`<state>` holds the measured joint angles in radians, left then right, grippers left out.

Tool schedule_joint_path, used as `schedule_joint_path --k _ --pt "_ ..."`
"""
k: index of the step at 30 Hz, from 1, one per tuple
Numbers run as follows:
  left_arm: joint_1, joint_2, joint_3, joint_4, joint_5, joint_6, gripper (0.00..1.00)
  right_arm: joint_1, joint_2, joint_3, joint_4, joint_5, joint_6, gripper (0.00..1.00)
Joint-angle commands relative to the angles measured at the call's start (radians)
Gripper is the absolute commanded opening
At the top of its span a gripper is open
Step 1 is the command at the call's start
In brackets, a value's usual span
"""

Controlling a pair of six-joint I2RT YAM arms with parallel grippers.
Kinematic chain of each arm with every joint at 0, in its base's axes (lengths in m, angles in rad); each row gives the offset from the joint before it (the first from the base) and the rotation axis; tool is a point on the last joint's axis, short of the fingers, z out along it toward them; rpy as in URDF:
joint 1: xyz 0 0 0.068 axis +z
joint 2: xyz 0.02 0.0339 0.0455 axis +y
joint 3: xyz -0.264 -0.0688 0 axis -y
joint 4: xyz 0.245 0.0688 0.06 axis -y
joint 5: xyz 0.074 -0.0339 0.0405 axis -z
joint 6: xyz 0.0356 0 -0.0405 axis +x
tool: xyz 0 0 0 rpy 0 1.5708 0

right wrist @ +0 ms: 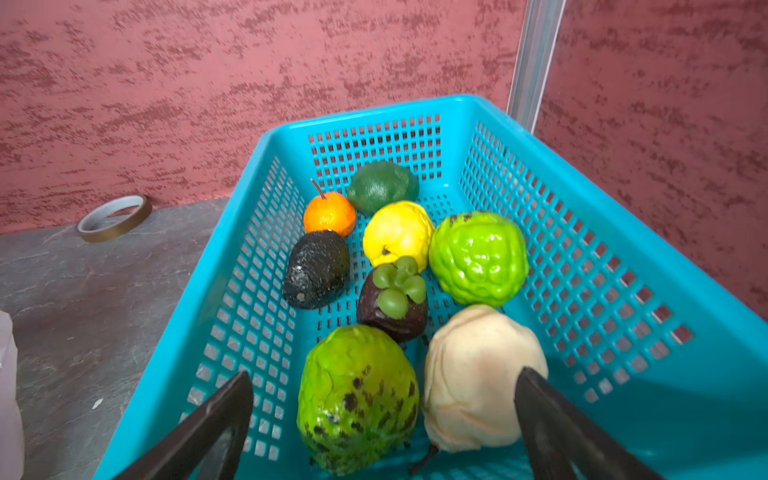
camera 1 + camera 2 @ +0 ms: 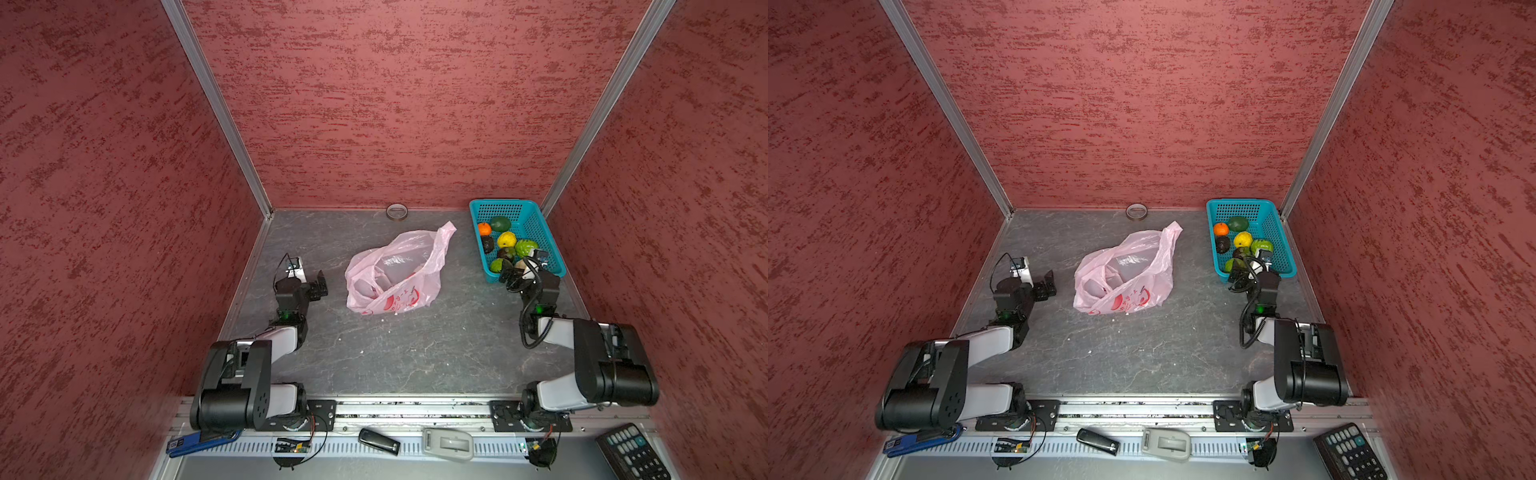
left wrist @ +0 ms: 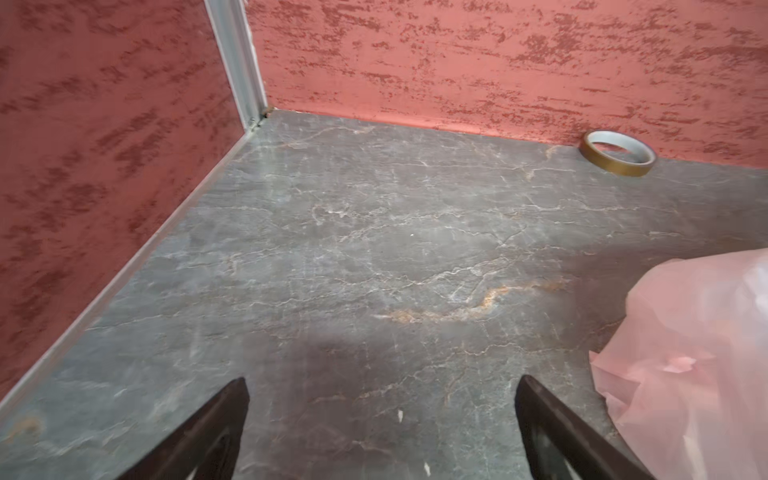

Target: Untie the knot of the plastic bag and take out the fruit

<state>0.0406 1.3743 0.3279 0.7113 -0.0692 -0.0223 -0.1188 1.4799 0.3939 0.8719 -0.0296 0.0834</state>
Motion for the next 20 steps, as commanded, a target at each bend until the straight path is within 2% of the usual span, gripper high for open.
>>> schedule_joint_path --k 1,8,11,20 --pt "0.010 0.087 -0.013 0.235 0.065 -0.013 1.00 0.000 0.020 -0.032 0.103 -0.040 -0.015 0.99" --pt "-0.018 0.126 -0.015 0.275 0.026 0.008 1.00 0.029 0.033 -0.062 0.165 0.020 -0.030 0.99" --pt "-0.020 0.128 -0.016 0.276 0.022 0.008 1.00 0.031 0.069 -0.140 0.339 0.032 -0.024 0.99" --pt "-0.025 0.131 -0.017 0.284 0.019 0.012 1.00 0.034 0.065 -0.138 0.330 0.057 -0.020 0.99"
